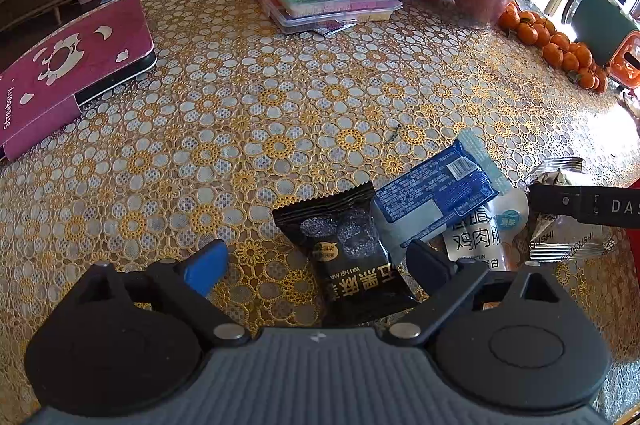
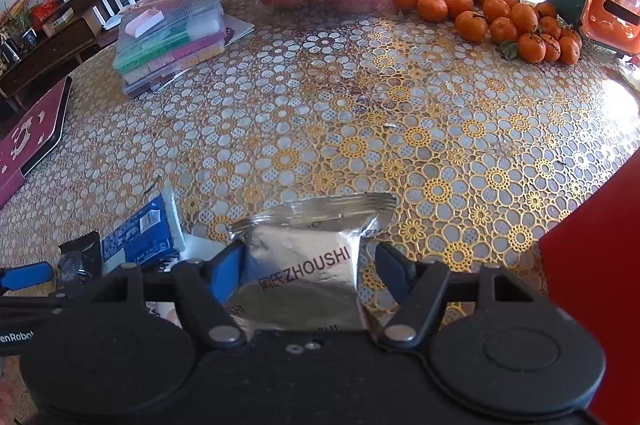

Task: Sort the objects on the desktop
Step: 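Grasp the black snack packet with the left tool while the right tool grasps the silver ZHOUSHI packet, then carry the black packet and silver packet with both tools over the shoebox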

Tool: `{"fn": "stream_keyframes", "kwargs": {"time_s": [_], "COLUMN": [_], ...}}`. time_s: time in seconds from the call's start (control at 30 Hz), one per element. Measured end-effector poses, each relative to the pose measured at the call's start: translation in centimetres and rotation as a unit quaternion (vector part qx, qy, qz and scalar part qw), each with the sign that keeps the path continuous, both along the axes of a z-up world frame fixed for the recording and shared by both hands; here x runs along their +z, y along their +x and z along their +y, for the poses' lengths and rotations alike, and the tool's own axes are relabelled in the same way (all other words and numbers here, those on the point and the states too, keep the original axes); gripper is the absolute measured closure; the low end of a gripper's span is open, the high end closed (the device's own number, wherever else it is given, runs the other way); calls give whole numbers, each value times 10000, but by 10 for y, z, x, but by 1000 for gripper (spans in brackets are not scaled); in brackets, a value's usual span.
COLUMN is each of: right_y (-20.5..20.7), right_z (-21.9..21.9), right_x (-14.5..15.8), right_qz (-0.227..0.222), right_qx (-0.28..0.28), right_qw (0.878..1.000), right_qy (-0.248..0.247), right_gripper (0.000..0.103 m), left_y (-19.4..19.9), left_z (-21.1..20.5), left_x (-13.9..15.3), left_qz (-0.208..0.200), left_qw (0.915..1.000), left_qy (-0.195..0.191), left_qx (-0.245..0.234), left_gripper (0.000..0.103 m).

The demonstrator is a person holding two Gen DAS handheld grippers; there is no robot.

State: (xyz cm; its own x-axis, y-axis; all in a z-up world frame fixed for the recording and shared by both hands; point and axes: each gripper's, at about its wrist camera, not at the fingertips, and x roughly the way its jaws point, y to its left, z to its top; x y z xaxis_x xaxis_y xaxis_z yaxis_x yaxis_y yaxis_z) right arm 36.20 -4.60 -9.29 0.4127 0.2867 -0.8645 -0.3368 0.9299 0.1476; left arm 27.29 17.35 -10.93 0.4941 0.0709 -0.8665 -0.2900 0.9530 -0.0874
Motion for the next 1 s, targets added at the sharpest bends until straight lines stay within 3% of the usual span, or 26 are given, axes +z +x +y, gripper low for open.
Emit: {"fn": "stream_keyframes", "kwargs": {"time_s": [0.2, 0.37, 0.4, 1.0], "right_y": [-2, -4, -5, -27], "right_z": [3, 3, 2, -27], "right_x": [1, 2, 3, 25], "right_qz": [54, 13, 4, -160], "right_qx": [72, 74, 59, 48], "right_qw": [9999, 10000, 10000, 9999], "right_qy": [114, 28, 16, -8], "right_gripper": [48, 51, 51, 55], "left_y": [-3, -9, -10, -43], "left_z": [-3, -1, 0, -19], "left_x": [3, 7, 7, 29], "left_qz": [-56, -124, -124, -148], "left_qw": [10000, 9997, 9997, 9998], "left_qy": [70, 190, 177, 127], "left_qx": [-9, 56, 82, 87], "left_gripper": [22, 64, 68, 70]}}
